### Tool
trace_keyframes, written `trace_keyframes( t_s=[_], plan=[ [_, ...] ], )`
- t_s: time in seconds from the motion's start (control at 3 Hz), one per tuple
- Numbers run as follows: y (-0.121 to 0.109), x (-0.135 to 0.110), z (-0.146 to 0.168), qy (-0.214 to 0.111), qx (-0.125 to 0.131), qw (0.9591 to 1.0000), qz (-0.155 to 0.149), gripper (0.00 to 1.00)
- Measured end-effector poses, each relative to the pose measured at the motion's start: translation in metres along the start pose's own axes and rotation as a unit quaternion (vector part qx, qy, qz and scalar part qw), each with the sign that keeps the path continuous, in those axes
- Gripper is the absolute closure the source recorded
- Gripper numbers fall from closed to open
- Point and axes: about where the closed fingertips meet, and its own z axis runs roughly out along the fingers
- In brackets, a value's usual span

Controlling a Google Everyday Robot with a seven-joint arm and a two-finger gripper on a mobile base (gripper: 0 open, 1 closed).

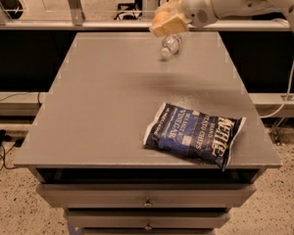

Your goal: Move orange near water bottle

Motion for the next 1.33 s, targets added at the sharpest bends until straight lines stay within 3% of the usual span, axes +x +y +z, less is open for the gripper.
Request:
trace_keyframes(
  t_s=[0.33, 0.67, 1.0, 1.33],
  plan=[
    [-0.046, 0.034, -0.003, 0.004, 0.021, 0.9997, 0.012, 1.00],
    [-0.085, 0.069, 0.016, -0.009, 0.040, 0.9982, 0.044, 1.00],
    [-0.101, 0.089, 0.025, -0.002, 0.059, 0.9966, 0.058, 1.00],
    [-0.113, 0.097, 0.009, 0.002, 0.091, 0.9941, 0.059, 1.00]
  ],
)
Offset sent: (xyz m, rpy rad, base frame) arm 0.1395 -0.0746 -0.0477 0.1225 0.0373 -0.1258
